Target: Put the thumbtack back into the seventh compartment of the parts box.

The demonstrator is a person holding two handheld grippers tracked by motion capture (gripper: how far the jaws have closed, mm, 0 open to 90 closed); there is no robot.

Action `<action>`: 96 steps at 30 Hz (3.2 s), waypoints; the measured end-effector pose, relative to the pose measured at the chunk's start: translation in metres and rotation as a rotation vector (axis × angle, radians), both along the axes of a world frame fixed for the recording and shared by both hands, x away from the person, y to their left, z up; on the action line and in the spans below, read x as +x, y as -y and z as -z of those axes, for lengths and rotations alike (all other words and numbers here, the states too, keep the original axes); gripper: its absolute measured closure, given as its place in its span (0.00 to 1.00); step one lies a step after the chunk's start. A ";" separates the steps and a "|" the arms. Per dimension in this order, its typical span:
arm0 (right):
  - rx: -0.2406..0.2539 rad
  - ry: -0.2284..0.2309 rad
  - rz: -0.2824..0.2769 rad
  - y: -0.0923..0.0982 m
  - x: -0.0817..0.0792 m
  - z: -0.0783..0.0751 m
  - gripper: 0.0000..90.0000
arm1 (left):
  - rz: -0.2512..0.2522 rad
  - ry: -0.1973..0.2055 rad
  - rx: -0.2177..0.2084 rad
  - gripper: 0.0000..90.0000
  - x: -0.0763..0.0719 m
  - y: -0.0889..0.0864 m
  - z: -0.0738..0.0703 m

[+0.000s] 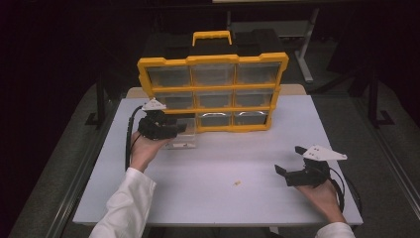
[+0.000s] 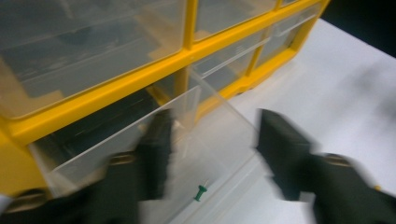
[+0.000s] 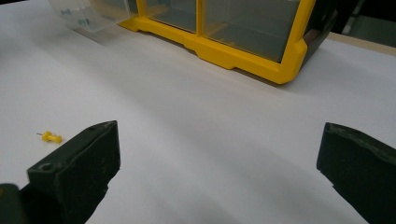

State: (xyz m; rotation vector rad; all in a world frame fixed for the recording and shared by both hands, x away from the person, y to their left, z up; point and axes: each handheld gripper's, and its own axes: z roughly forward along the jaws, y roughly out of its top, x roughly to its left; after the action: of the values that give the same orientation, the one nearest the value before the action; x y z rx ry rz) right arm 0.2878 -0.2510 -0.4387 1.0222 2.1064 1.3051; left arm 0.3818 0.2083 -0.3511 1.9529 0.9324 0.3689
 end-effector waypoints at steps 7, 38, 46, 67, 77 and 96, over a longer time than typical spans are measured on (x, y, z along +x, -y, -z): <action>0.003 0.004 0.001 0.000 0.000 0.000 0.00 | -0.013 0.076 -0.038 0.00 -0.010 0.012 -0.008; 0.011 0.008 0.002 0.002 0.000 -0.001 0.00 | 0.143 0.027 -0.052 0.00 -0.042 0.051 0.006; 0.012 0.009 0.004 0.002 0.000 -0.002 0.00 | 0.203 -0.015 -0.134 0.00 -0.050 0.057 0.012; 0.007 0.009 0.001 0.002 -0.001 -0.002 0.00 | 0.242 -0.039 -0.077 0.03 -0.064 0.086 0.032; 0.006 0.010 0.001 0.002 -0.001 -0.002 0.00 | 0.272 -0.064 -0.038 0.07 -0.068 0.100 0.043; 0.008 0.012 -0.001 0.002 -0.002 -0.002 0.00 | 0.341 -0.121 0.004 0.19 -0.074 0.121 0.067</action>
State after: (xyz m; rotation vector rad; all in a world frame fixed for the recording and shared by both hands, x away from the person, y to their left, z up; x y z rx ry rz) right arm 0.2862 -0.2528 -0.4365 1.0148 2.0950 1.3173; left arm 0.3076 0.0872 -0.4179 2.1094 0.6546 0.0573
